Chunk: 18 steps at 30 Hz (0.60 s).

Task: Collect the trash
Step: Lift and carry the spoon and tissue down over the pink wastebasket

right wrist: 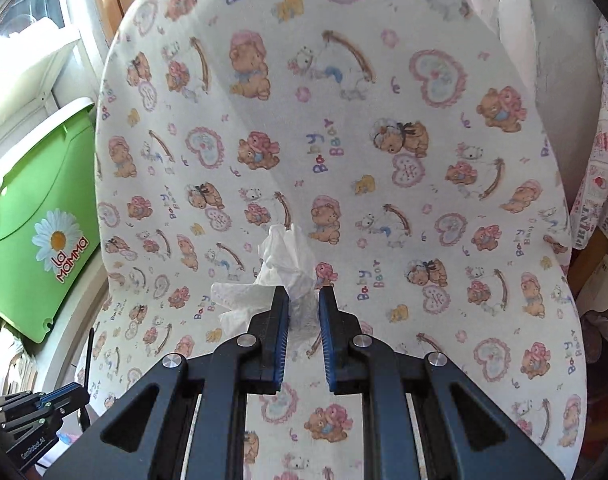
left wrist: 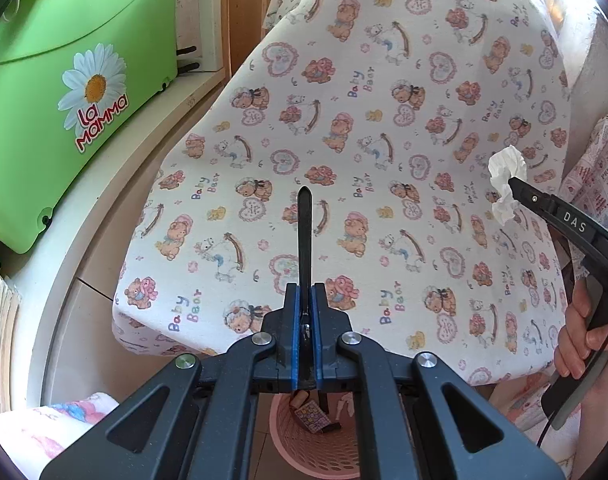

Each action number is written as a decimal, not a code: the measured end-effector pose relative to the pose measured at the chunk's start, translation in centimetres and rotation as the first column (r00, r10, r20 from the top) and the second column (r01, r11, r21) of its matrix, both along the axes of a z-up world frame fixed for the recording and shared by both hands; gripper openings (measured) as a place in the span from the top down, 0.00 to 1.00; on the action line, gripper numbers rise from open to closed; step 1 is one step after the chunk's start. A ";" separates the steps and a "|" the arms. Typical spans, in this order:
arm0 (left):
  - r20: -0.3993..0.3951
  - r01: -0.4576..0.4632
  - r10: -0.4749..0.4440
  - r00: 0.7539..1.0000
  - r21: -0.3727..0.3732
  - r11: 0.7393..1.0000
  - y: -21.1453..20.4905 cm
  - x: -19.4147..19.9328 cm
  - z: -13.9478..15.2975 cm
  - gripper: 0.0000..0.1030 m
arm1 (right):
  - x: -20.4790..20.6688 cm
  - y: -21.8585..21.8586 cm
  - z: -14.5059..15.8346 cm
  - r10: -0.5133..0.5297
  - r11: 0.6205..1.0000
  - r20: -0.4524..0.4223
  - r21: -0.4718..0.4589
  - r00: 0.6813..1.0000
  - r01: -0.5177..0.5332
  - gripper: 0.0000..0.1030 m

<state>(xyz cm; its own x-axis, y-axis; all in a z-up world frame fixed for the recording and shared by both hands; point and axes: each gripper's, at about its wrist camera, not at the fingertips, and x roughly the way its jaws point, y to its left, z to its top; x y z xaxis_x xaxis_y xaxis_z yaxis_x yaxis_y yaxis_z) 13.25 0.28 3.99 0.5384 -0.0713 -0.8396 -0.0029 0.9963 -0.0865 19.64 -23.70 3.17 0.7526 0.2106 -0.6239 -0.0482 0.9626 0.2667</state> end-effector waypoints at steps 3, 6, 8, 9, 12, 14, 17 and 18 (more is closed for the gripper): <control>0.011 0.020 -0.019 1.000 -0.028 0.999 -0.7 -0.9 0.7 0.95 | -2.4 -0.5 0.9 0.007 1.000 0.031 0.002 0.999 -0.007 0.84; 0.017 0.046 -0.045 0.999 -0.057 0.997 -1.4 -1.9 1.1 0.95 | -5.1 -0.7 1.2 -0.012 1.000 0.051 0.029 0.999 0.010 0.84; 0.012 0.064 -0.064 0.998 -0.069 0.996 -1.9 -2.6 1.0 0.95 | -7.0 -1.5 1.3 -0.009 0.996 0.049 0.089 0.999 0.005 0.84; 0.010 0.069 -0.069 0.998 -0.074 0.995 -2.1 -2.9 0.9 0.95 | -7.9 -1.8 1.1 -0.005 0.994 0.045 0.110 0.999 0.000 0.84; -0.010 0.089 -0.090 0.996 -0.098 0.991 -2.7 -4.0 0.3 0.95 | -10.4 -1.9 0.4 0.000 0.990 0.024 0.138 1.000 -0.004 0.84; -0.021 0.097 -0.100 0.995 -0.109 0.989 -2.9 -4.9 -0.4 0.95 | -11.8 -1.8 -0.2 0.007 0.987 0.011 0.158 1.000 -0.008 0.84; -0.046 0.103 -0.110 0.993 -0.129 0.986 -3.0 -6.1 -1.2 0.95 | -14.1 -1.3 -0.9 0.038 0.984 0.005 0.173 0.999 -0.038 0.84; -0.052 0.103 -0.111 0.992 -0.134 0.986 -2.9 -6.5 -1.5 0.95 | -15.1 -1.3 -1.0 0.048 0.983 0.007 0.175 0.999 -0.048 0.84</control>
<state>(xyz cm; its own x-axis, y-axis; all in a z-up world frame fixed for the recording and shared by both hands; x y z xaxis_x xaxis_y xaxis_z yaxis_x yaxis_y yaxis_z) 6.71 -2.65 2.51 0.4713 -0.2373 -0.8495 0.0937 0.9711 -0.2193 4.52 -24.95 2.21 0.7407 0.3519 -0.5722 -0.0941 0.8978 0.4303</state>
